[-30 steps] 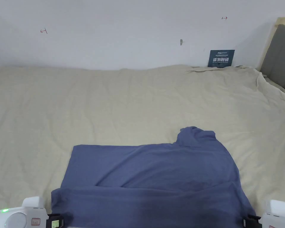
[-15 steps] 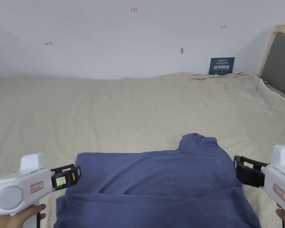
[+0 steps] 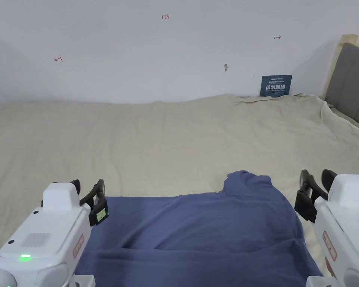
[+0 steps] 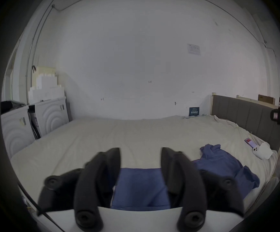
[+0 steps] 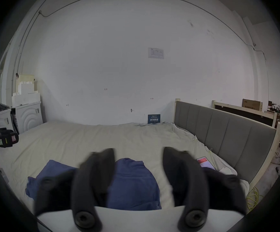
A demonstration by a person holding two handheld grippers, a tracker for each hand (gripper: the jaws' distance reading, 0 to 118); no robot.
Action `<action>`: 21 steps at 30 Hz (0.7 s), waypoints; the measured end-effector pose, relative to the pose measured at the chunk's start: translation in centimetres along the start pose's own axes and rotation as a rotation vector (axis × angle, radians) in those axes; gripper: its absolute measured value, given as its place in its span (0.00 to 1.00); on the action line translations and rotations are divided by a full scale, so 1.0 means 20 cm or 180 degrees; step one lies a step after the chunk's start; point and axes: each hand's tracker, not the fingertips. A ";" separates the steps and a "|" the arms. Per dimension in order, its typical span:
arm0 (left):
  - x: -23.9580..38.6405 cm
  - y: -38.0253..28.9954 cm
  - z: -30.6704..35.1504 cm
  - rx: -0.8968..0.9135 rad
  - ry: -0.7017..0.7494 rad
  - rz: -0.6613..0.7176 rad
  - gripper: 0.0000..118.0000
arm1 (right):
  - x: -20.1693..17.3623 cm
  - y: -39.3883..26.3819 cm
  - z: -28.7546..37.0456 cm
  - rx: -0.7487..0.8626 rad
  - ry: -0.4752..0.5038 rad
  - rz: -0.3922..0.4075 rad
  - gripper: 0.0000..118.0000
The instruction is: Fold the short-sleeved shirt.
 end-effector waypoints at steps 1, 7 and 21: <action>0.01 -0.01 -0.01 0.0005 0.0021 -0.0051 0.13 | 0.00 -0.01 0.00 0.0027 -0.0038 0.0021 0.02; 0.00 -0.05 -0.05 -0.0125 -0.0208 0.0137 0.00 | -0.04 -0.01 -0.03 0.0005 0.0013 0.0037 0.01; -0.16 -0.02 -0.58 -0.0780 -0.0217 0.0032 0.00 | -0.15 0.05 -0.25 -0.0101 0.0070 0.0052 0.01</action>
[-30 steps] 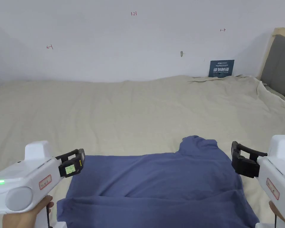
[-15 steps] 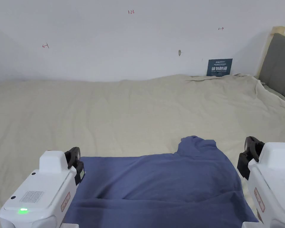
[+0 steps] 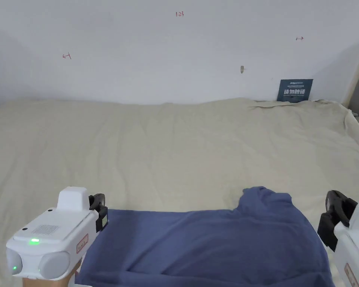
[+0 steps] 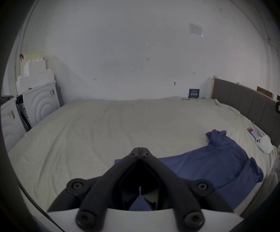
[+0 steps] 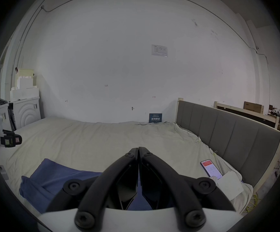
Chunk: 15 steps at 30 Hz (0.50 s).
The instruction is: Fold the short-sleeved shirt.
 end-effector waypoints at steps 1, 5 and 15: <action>-0.03 0.01 -0.07 -0.0120 -0.0014 0.0055 0.04 | 0.03 -0.01 -0.05 -0.0017 0.0007 -0.0013 0.01; -0.15 0.04 -0.41 -0.0841 -0.0013 0.0279 0.62 | 0.02 -0.02 -0.16 -0.0096 0.0011 0.0015 0.01; -0.33 -0.07 -1.05 -0.1645 0.0096 0.0506 0.80 | 0.06 -0.17 -0.40 -0.0431 -0.0028 0.0030 0.01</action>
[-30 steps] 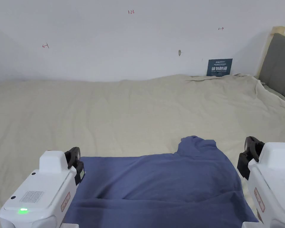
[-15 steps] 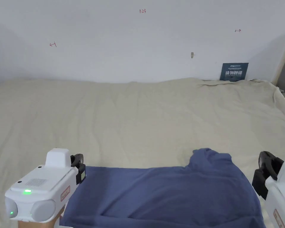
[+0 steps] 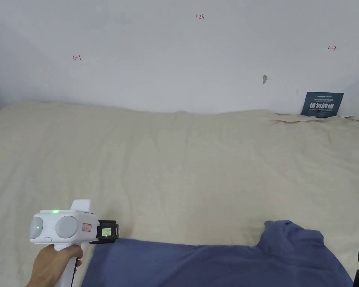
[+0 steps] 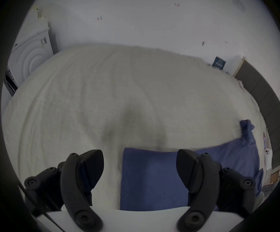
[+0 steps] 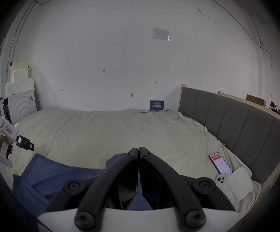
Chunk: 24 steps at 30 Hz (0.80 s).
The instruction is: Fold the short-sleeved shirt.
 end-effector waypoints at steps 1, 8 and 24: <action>0.00 0.01 -0.04 -0.0049 0.0020 -0.0024 0.80 | 0.00 -0.01 -0.01 -0.0030 -0.0012 0.0007 0.01; 0.05 -0.05 -0.19 -0.0271 0.0175 -0.0317 0.62 | 0.03 -0.06 -0.05 -0.0160 -0.0086 -0.0021 0.01; 0.14 -0.07 0.10 0.0102 -0.0212 -0.0471 0.00 | 0.14 0.02 -0.26 -0.0536 0.0205 -0.0243 0.01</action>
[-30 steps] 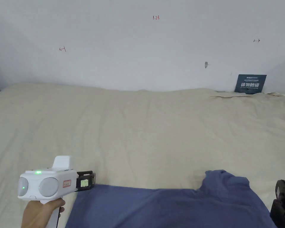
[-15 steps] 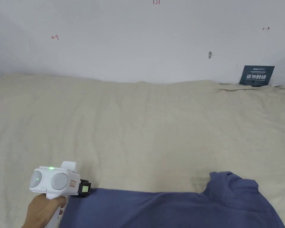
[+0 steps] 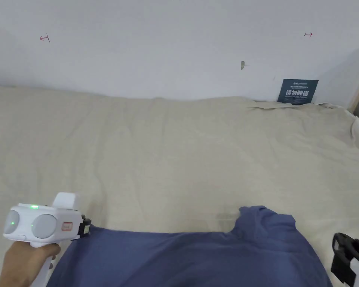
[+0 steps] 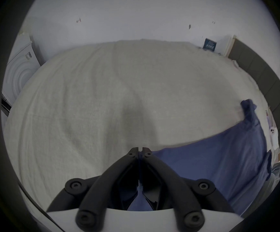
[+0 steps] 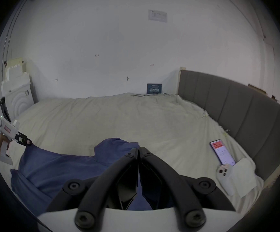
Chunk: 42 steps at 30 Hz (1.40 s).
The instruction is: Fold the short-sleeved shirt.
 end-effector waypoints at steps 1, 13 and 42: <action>0.00 0.00 0.04 0.0048 -0.0024 -0.0006 0.00 | 0.02 0.02 -0.05 -0.0115 0.0038 -0.0010 0.03; 0.06 -0.01 0.35 0.0314 -0.0188 -0.0046 0.00 | 0.29 -0.05 -0.89 -0.1280 0.0072 0.0333 0.85; 0.00 -0.09 0.40 0.0289 -0.0129 0.0152 0.00 | 0.19 0.05 -0.45 -0.0999 0.0403 0.0354 0.02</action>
